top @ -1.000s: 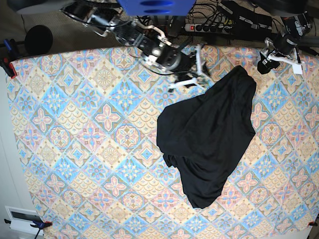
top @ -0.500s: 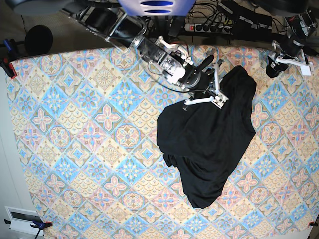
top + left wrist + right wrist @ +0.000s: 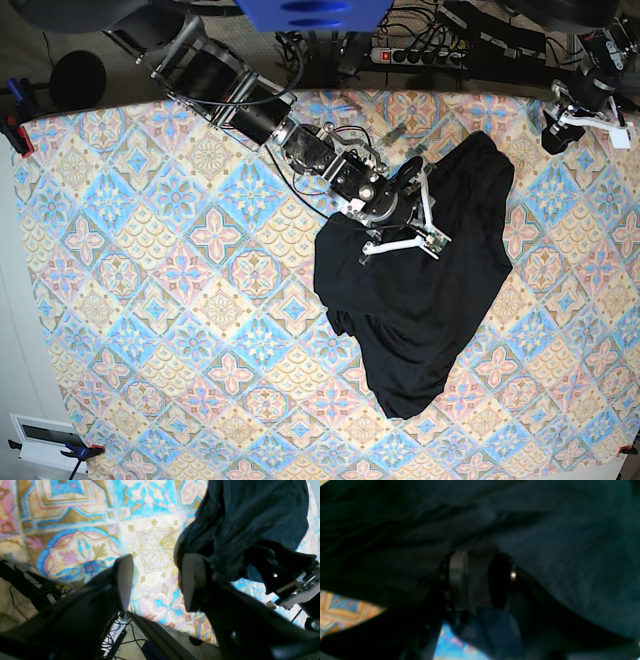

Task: Layout the t-shirt on the table in an organized manner, then fold the t-shirt properly
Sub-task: 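Reach the right gripper onto the shirt and grasp the fabric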

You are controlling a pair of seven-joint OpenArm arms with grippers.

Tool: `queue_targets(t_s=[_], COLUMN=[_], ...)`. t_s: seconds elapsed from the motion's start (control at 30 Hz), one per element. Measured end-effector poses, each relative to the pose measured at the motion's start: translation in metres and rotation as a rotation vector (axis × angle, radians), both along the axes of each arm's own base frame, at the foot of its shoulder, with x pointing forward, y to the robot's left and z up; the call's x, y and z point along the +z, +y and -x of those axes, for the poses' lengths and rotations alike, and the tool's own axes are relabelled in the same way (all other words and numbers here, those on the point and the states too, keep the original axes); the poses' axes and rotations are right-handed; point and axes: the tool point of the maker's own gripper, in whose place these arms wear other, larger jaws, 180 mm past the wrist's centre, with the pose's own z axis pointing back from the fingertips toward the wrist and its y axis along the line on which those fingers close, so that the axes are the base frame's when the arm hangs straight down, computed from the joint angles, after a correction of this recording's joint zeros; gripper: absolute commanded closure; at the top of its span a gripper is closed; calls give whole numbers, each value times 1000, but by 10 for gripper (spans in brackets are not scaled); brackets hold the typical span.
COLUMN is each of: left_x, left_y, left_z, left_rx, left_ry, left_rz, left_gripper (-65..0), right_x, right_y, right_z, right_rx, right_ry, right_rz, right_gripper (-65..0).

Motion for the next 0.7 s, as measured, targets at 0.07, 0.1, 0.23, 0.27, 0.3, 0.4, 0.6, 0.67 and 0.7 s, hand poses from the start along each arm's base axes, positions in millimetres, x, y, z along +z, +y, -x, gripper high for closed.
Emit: queue_targets(t_s=[0.07,0.1,0.23,0.27,0.3,0.4,0.6,0.67,0.7], left_x=[0,0,0,0,0,0,0,-1,-1], left_y=[0,0,0,0,0,0,-1,-1,-1], left_z=[0,0,0,0,0,0,0,1,0], left_rx=[0,0,-1,0,-1,0,1,1,1], left_ry=[0,0,0,-1,-1,1,1,1,1], left_rz=[0,1,0,0,0,1,2,2,2], left_gripper=[-309,-309,-309,-309,-309,-309,-309,-309,-309], right_x=[-2,-2,16,23,30,39,38,25,21], right_y=[-2,-3,-4,-2,1,13,25,14,10], right_z=[-2,-4,-26,-31,-36,-37,-38,-42,-43], right_rx=[-3,-2,-4,-4,-1,52,157,160,165], right_ry=[1,0,-59,-77,-94,-142,-201,-199,-201], right_rz=[10,13,14,7,-2,21,99,164,185], right_gripper=[-197,-197,-197,-197,-197,-199,-232,-233,-233])
